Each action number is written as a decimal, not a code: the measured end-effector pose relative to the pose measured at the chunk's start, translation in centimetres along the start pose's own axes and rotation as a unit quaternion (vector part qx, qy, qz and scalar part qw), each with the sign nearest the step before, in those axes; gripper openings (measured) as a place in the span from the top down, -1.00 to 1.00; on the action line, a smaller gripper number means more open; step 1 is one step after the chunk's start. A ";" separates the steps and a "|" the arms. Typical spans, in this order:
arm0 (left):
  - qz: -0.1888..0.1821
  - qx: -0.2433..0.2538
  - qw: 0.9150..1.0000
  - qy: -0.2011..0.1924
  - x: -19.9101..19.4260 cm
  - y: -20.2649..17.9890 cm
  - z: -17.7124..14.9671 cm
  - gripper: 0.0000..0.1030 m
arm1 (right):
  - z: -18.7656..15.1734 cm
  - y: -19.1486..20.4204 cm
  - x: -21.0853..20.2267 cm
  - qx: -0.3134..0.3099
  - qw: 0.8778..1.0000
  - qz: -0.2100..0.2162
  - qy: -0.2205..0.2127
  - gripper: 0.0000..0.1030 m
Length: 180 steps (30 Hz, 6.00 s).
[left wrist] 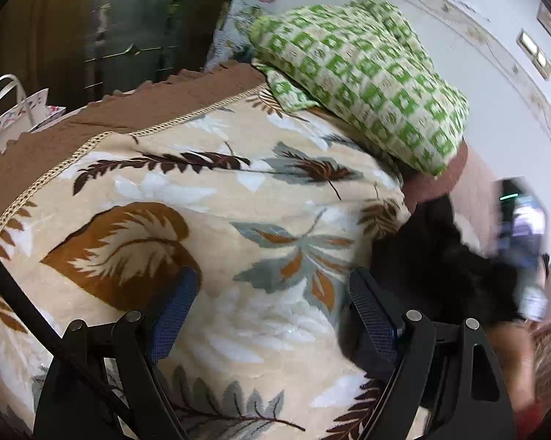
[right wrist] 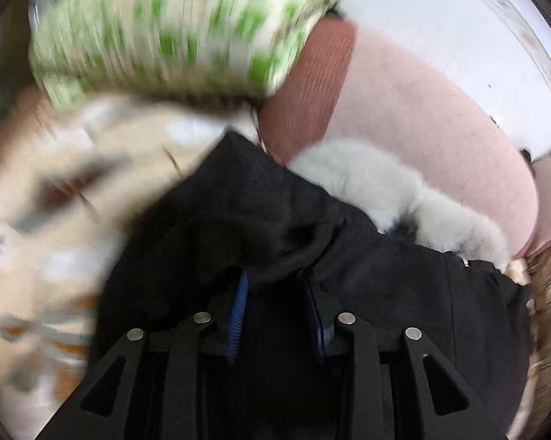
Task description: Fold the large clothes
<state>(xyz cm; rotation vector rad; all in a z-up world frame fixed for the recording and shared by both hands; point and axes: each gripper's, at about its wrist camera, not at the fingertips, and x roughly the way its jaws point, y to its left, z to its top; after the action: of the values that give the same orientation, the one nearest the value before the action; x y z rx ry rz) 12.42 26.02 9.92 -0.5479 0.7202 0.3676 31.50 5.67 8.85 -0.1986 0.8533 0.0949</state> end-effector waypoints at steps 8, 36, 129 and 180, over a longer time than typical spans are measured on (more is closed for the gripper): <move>-0.058 0.014 0.997 0.039 1.1 -1.3 -0.4 -0.63 | -7.9 -15.3 -10.3 0.159 0.976 0.143 -0.033 -0.34; -0.259 0.019 0.946 0.192 13.4 -10.7 -2.7 -0.85 | -26.2 -34.9 0.2 0.458 0.823 0.336 -0.008 -1.00; -0.237 0.332 0.907 -0.104 -28.4 -12.0 -24.1 -0.89 | -40.3 -25.9 -37.9 0.316 0.927 -0.028 -0.199 -0.83; -0.281 0.379 0.874 -0.113 -29.2 -12.8 -28.6 -0.93 | -42.0 -25.3 -31.8 0.340 0.931 -0.050 -0.127 -0.83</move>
<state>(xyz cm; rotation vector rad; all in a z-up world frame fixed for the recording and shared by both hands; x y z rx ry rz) -16.40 -4.76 17.07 0.0553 0.3961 -0.3952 -16.18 -28.11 9.40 0.4161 0.5748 -0.2677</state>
